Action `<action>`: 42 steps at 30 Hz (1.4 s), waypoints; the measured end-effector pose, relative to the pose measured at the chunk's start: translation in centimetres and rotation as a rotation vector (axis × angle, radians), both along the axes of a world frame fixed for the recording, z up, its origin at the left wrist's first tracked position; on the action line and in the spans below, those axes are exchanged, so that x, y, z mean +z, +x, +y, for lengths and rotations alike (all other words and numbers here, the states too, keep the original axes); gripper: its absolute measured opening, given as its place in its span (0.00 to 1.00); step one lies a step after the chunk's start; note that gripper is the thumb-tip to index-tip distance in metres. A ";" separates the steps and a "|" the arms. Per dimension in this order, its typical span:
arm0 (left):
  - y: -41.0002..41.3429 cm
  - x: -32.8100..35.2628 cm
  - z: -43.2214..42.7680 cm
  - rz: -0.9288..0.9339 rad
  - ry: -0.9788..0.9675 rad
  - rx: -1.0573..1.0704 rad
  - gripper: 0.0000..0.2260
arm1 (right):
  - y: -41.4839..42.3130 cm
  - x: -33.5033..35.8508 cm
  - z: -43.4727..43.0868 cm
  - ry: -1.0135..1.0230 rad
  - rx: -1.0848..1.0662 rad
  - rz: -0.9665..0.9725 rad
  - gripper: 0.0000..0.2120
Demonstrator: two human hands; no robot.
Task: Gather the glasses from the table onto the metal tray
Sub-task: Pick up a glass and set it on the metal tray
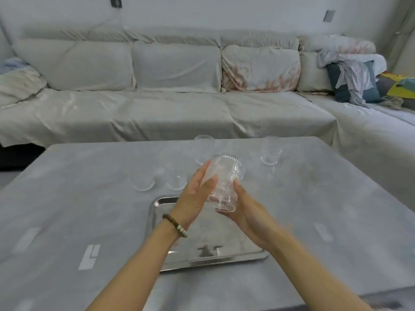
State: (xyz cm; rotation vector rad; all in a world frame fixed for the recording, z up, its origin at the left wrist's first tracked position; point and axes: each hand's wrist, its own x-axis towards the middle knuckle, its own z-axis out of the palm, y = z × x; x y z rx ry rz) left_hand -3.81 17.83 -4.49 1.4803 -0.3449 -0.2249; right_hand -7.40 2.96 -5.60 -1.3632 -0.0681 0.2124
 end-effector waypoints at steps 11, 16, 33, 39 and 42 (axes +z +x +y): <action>-0.5 -1.1 10.4 -0.208 0.214 0.156 0.26 | 2.4 -1.1 7.2 -0.169 0.147 -0.106 0.30; 0.5 -5.2 11.6 -0.127 0.238 0.301 0.20 | 4.4 -4.2 8.2 -0.223 0.048 -0.088 0.29; 2.0 -15.7 14.0 -0.116 0.777 0.374 0.22 | 7.6 -11.6 9.5 -0.580 -0.095 -0.319 0.32; 2.0 -15.8 14.0 -0.062 0.811 0.364 0.22 | 7.3 -11.7 9.5 -0.570 -0.071 -0.280 0.34; 2.0 -15.6 14.0 -0.059 0.812 0.368 0.22 | 7.2 -11.6 9.5 -0.542 -0.075 -0.264 0.33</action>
